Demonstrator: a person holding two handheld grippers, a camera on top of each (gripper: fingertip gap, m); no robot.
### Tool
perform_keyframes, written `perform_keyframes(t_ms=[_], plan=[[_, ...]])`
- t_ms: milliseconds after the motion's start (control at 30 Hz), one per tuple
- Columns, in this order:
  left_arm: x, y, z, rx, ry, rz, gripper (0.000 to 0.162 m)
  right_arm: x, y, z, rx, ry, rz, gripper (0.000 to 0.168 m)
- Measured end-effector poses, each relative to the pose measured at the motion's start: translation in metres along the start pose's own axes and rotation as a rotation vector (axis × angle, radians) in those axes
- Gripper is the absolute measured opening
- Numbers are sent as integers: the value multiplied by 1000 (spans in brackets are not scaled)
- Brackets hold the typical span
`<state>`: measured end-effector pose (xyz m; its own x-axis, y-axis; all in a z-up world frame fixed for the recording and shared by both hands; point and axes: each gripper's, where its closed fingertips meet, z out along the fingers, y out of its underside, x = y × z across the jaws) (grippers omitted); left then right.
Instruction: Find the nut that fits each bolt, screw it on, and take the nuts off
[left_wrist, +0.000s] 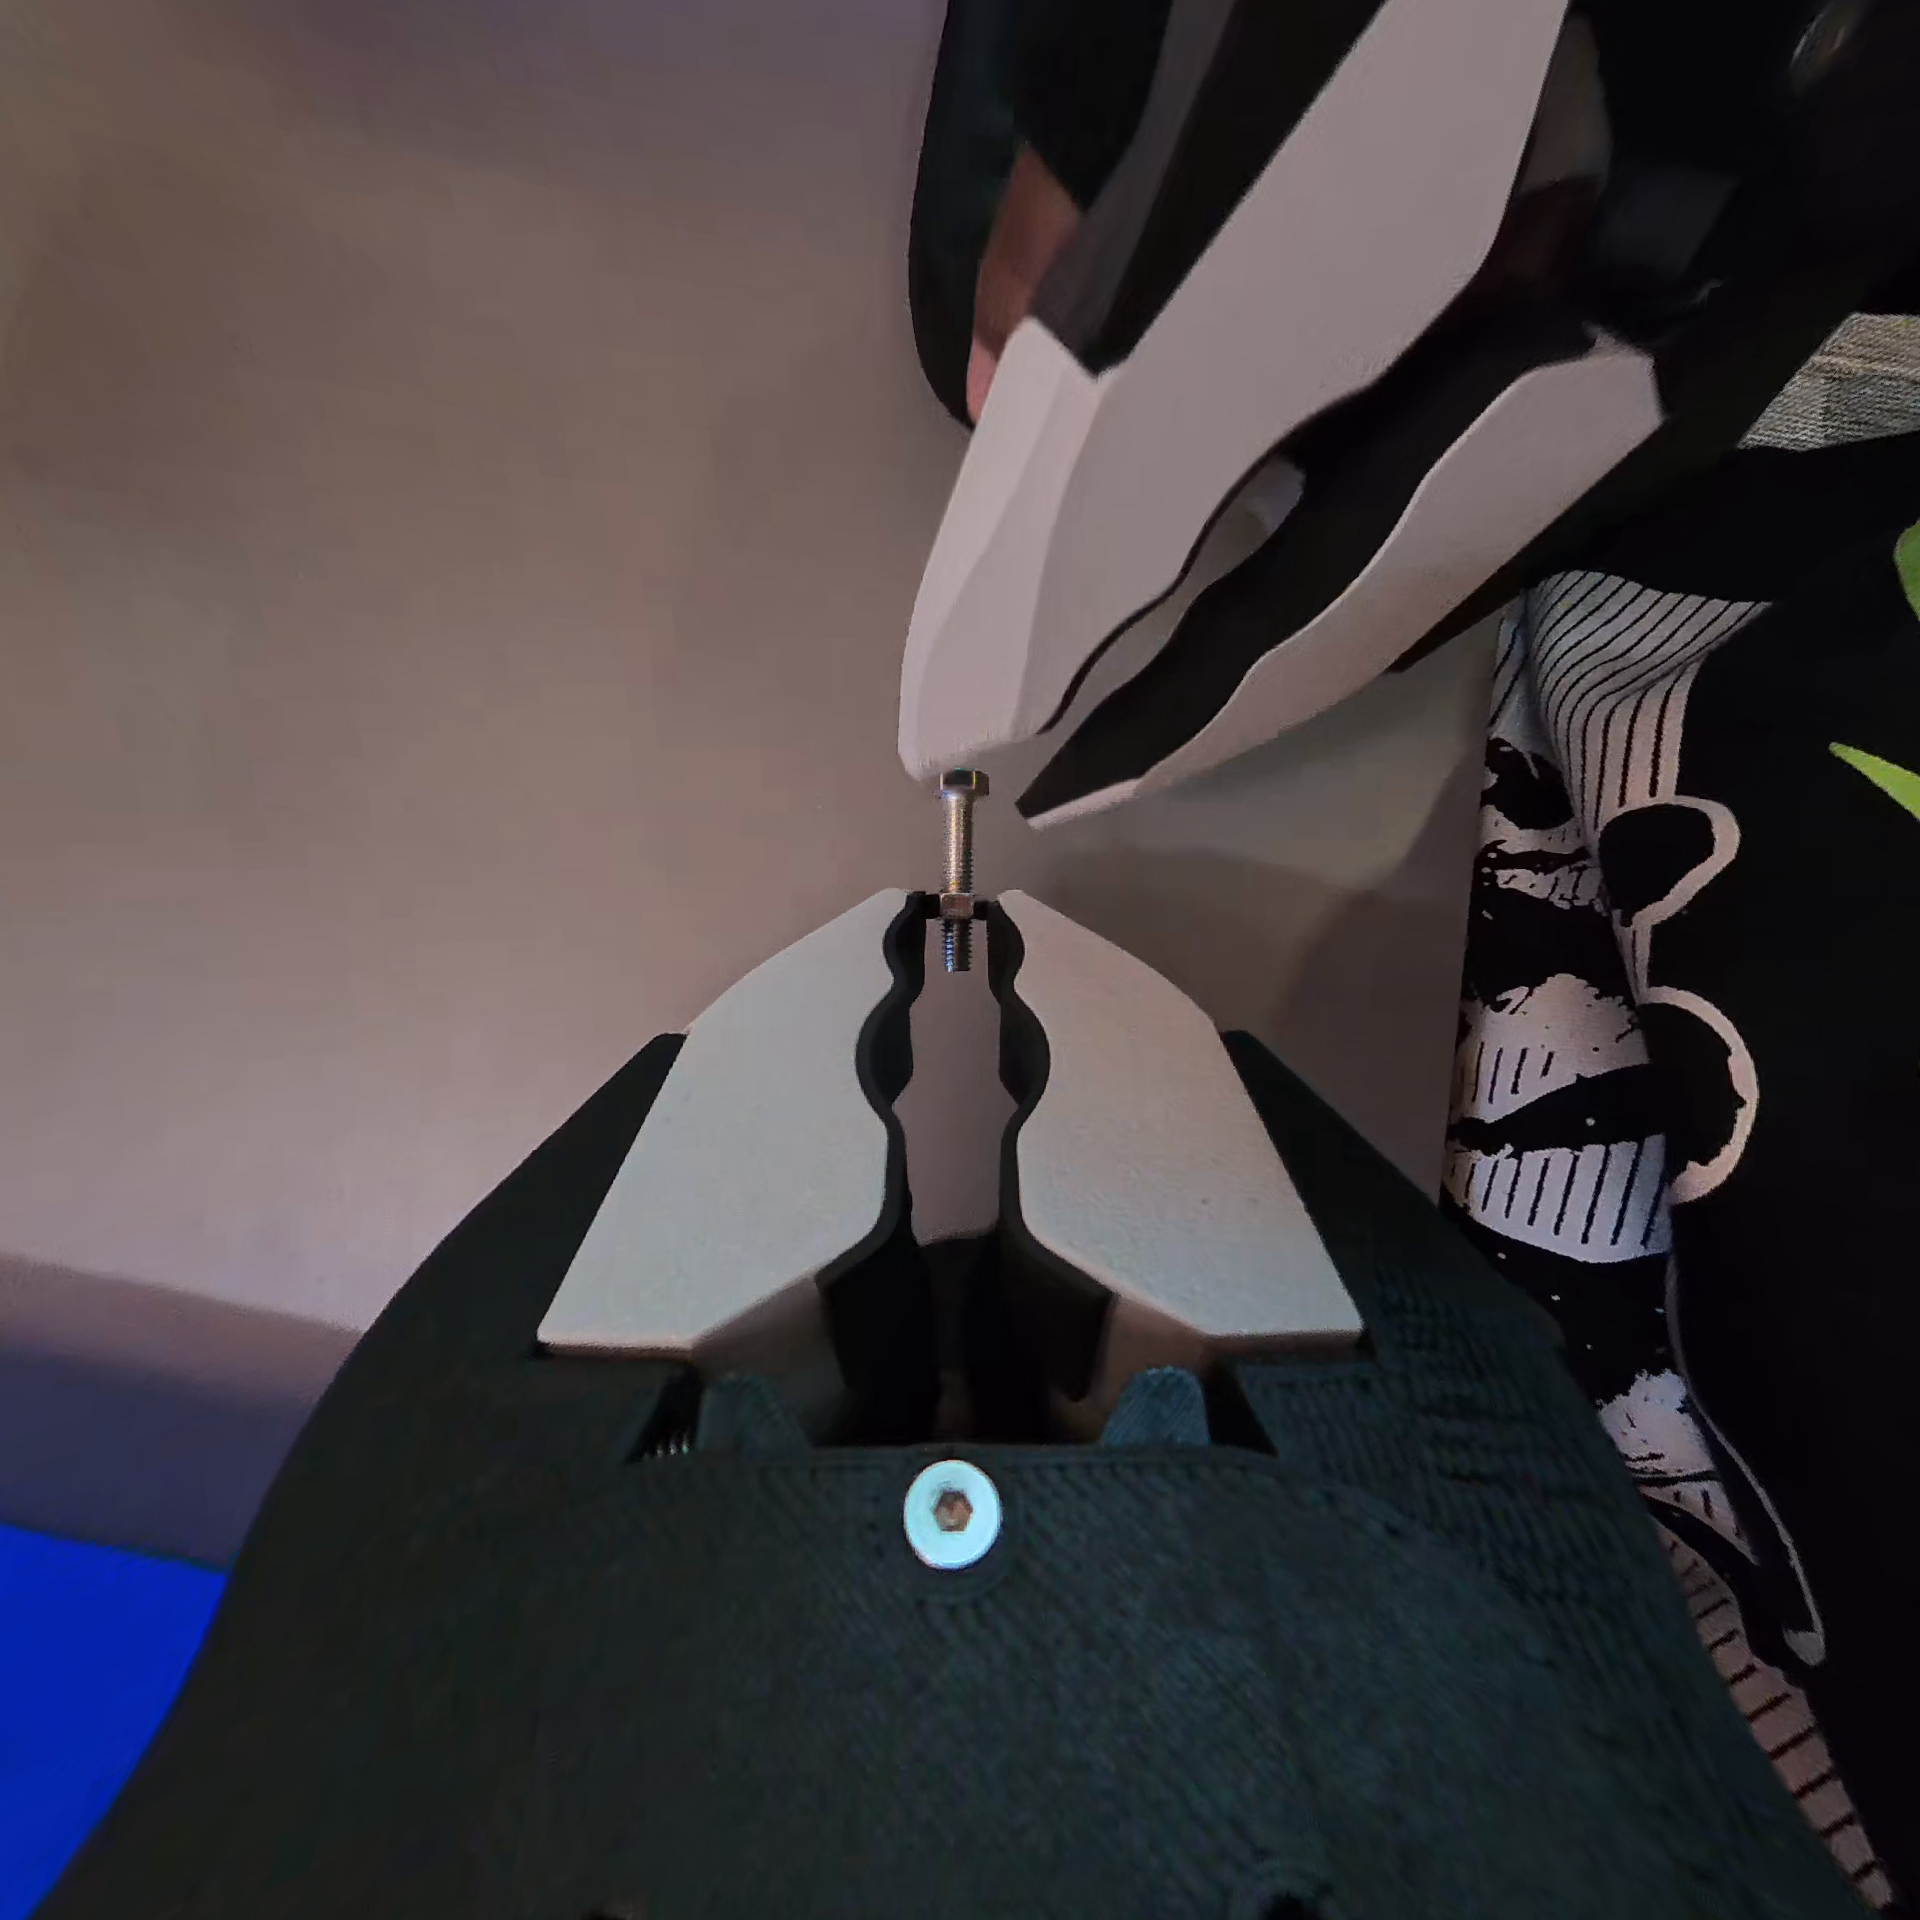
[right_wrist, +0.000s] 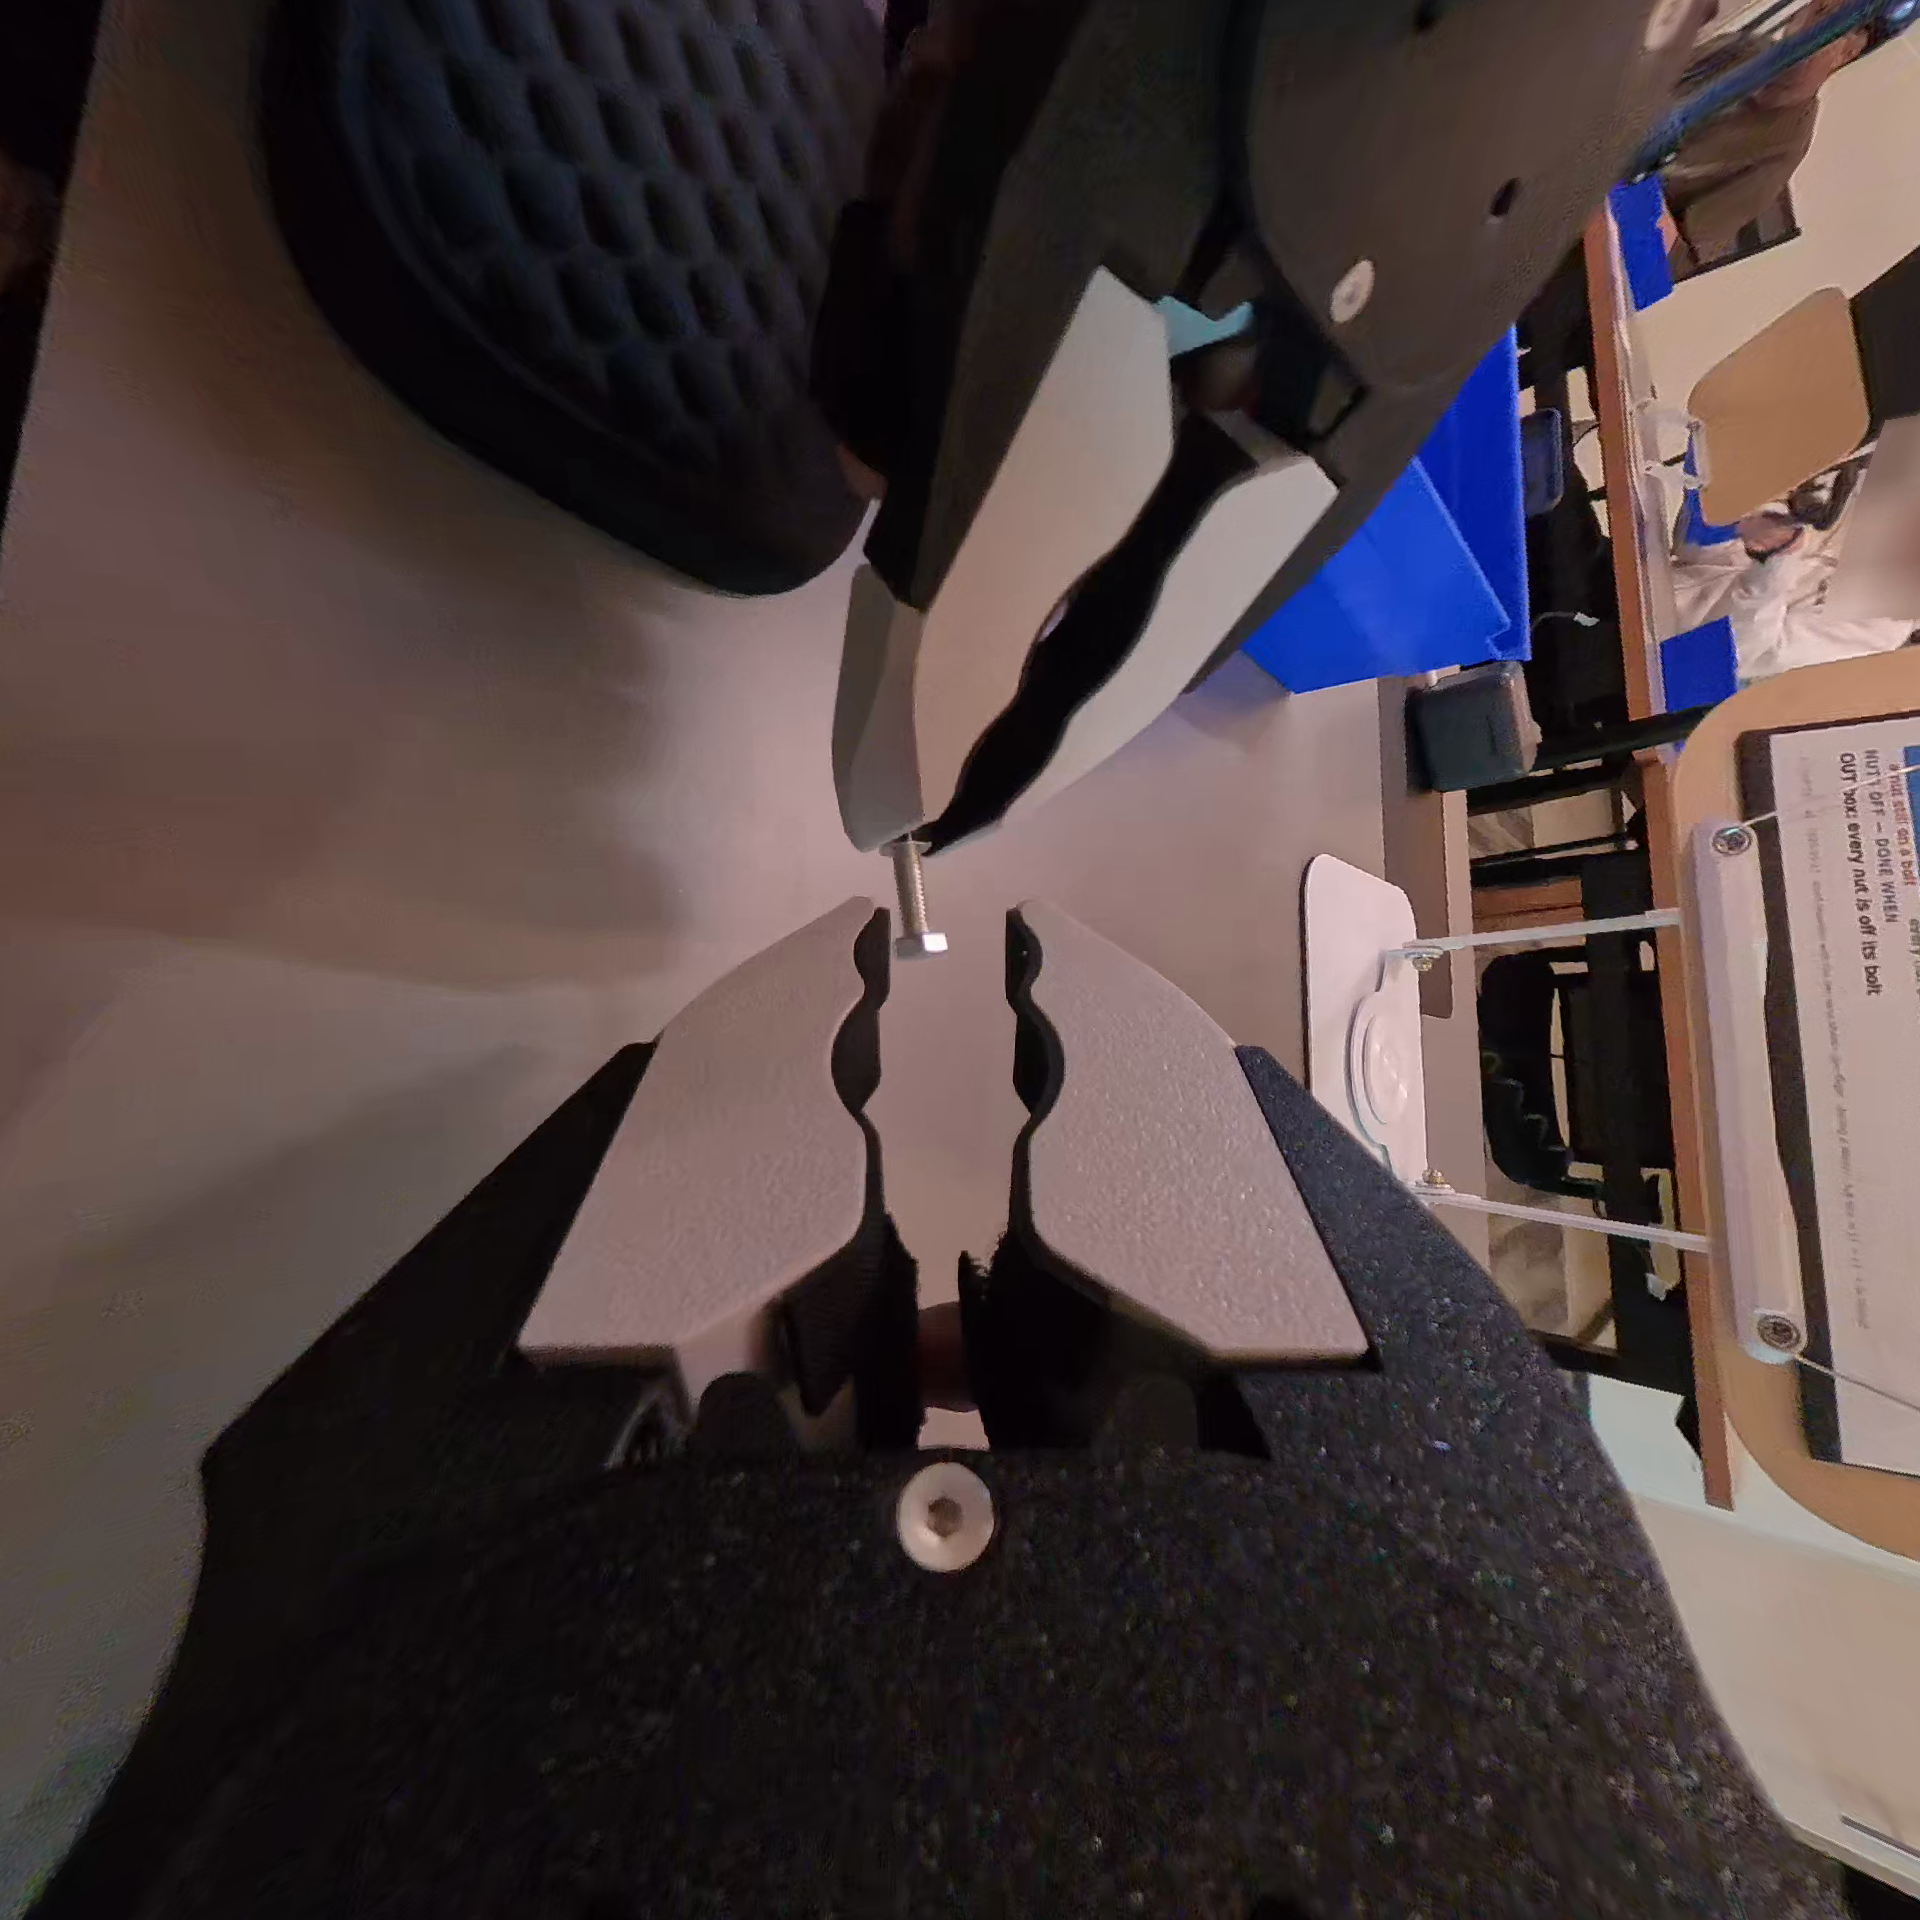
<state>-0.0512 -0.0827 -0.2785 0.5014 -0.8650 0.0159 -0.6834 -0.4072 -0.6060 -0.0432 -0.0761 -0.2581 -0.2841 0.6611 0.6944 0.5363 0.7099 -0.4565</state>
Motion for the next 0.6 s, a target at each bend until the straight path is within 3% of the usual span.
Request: perform_keyframes(t_ms=[200,367,467,600], plan=[[3,-3,3,7,22,3,11,-8,5,10,-49,-21,-39,14],[-1,-14,-3,74,-6,-8,12,3,8,8,-28,56,-19,6],[-11,-40,-23,293,-79,-22,15,20,10,-3,114,95,220,6],[-18,-79,-67,781,-122,-90,27,56,-2,-35,579,29,866,6]])
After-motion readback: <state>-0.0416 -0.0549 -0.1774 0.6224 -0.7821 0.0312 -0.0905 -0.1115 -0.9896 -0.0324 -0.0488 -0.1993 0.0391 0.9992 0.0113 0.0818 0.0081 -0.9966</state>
